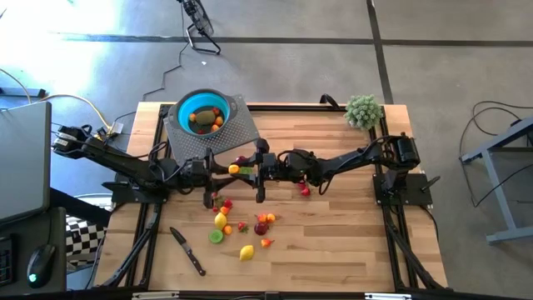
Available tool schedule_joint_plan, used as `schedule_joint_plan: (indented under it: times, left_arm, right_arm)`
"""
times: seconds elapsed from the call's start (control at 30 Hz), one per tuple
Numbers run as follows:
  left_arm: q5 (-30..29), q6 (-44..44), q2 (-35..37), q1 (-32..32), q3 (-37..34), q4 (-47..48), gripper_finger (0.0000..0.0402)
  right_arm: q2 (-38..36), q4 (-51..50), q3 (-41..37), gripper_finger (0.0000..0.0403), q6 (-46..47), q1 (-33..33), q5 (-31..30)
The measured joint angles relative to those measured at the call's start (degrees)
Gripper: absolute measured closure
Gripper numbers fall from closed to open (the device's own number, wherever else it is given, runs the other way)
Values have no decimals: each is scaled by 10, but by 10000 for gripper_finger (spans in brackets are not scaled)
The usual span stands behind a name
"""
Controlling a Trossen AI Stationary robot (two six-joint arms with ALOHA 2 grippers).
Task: Pick & Place Fruit
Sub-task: Put the orange pear into the blue strainer bowl on the shelf
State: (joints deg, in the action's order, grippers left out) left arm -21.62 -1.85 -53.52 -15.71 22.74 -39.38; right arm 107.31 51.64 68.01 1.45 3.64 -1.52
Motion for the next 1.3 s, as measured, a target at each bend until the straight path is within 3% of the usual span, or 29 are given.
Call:
schedule_joint_plan:
  times: [0.37,1.3]
  left_arm:
    - [-2,6,0,0,0,0,396]
    - [-1,5,0,0,0,6,401]
  right_arm:
    - [0,0,0,270,0,0,1]
    - [0,-9,0,270,-1,0,2]
